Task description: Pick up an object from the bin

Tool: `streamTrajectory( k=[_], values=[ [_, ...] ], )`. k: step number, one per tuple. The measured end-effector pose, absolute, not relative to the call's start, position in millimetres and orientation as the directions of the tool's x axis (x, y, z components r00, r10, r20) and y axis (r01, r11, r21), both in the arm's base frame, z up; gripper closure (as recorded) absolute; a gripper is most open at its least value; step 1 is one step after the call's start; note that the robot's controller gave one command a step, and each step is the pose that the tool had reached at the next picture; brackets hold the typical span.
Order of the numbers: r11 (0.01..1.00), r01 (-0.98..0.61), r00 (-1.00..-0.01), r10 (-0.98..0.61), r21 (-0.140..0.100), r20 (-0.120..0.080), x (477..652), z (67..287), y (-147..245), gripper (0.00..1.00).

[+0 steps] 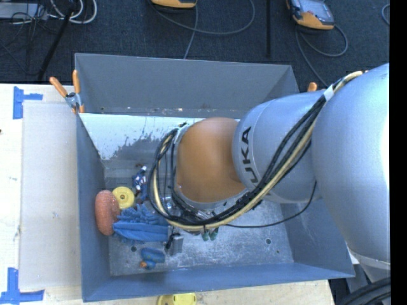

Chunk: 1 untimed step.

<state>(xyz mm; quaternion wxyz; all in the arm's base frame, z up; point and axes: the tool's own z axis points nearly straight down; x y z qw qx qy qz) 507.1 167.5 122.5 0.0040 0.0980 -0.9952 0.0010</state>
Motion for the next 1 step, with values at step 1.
streamTrajectory(
  k=[1],
  values=[
    [0.983, -0.186, -0.982, -0.186, 0.002, -0.016, 547.6, 129.1, 166.3, 1.00]
  ],
)
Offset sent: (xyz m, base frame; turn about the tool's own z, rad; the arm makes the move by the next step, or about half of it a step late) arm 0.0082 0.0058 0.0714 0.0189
